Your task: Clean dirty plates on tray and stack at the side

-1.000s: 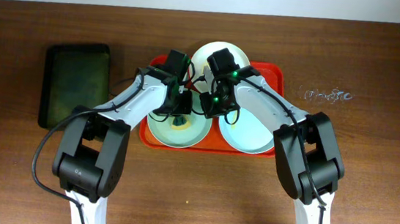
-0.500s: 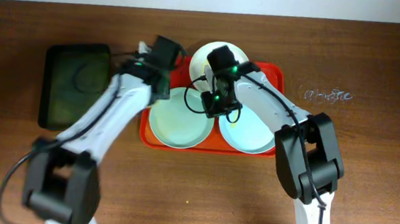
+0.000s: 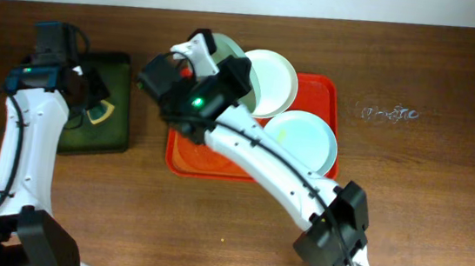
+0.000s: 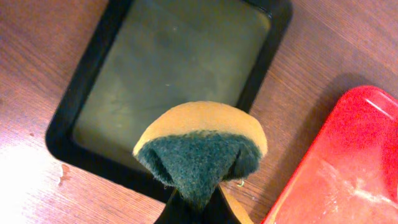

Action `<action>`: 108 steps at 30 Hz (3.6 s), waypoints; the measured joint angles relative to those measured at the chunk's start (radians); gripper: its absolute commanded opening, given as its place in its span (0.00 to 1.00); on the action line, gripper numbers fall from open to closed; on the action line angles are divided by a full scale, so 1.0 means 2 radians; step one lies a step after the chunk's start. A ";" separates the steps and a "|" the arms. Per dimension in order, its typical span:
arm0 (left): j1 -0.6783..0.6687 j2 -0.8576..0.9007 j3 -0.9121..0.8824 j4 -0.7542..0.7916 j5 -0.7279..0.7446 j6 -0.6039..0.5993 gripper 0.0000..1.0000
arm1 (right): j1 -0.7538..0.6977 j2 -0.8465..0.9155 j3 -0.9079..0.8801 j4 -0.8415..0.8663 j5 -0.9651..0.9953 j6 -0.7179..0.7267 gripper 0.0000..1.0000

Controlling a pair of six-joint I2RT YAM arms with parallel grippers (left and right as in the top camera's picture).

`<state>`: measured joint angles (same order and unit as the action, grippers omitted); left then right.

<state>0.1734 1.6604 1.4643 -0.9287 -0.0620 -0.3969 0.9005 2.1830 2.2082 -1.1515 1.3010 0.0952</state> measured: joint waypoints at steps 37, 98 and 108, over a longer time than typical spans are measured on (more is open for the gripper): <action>0.012 0.000 0.000 0.003 0.030 -0.001 0.00 | -0.656 -0.001 -0.199 0.080 -0.856 0.005 0.05; -0.116 0.026 0.000 0.018 0.066 0.007 0.00 | -0.255 0.063 -0.199 0.163 -0.776 0.032 0.26; -0.207 0.131 0.000 0.095 0.124 0.015 0.00 | -0.255 0.063 -0.208 0.183 -0.777 0.040 0.04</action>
<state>-0.2405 1.9228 1.4643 -0.7383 0.1860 -0.3668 0.3908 2.3089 1.7916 -0.7849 -0.2535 0.1753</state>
